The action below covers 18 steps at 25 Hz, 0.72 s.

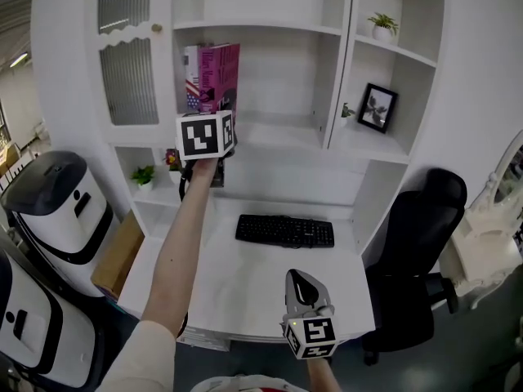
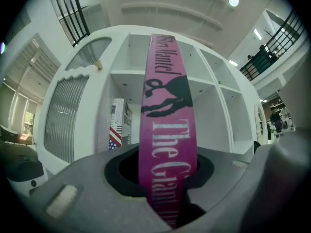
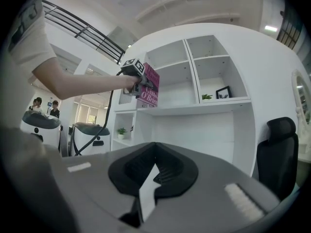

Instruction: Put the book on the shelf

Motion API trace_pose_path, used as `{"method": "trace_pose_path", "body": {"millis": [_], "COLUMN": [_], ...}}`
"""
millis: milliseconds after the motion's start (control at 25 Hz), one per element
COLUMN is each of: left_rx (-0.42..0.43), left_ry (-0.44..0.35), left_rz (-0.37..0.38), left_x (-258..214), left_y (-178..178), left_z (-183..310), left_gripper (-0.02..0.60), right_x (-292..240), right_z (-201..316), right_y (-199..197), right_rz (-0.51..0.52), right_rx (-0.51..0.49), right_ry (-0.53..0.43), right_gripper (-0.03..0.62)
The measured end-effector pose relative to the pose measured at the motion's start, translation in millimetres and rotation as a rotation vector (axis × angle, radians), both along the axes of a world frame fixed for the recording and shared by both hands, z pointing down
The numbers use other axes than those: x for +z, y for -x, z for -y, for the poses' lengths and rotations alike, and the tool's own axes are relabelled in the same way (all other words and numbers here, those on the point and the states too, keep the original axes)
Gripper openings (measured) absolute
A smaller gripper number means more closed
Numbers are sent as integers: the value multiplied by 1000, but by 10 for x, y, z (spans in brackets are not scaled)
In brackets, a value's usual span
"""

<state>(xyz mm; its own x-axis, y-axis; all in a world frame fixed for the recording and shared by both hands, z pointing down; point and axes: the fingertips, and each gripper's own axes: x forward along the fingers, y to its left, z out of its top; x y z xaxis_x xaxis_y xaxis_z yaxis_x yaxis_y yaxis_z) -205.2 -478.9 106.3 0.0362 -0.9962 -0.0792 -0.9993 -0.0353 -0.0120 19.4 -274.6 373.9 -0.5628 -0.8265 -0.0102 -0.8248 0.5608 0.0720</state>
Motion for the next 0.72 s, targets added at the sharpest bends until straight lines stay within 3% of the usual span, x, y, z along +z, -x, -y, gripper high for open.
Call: {"method": "trace_pose_path", "body": {"millis": [280, 720], "left_rx": [-37, -21], "left_ry": [60, 65], "left_rz": [12, -25], "left_x": [116, 157], "left_y": [91, 80], "left_z": [335, 799], "left_gripper": [149, 149], "right_x": [60, 197], "right_z": [20, 177], "right_y": [-49, -186], "right_rz": [-2, -5], "right_rx": [6, 55], "right_ry": [16, 53], "right_gripper": [3, 3]}}
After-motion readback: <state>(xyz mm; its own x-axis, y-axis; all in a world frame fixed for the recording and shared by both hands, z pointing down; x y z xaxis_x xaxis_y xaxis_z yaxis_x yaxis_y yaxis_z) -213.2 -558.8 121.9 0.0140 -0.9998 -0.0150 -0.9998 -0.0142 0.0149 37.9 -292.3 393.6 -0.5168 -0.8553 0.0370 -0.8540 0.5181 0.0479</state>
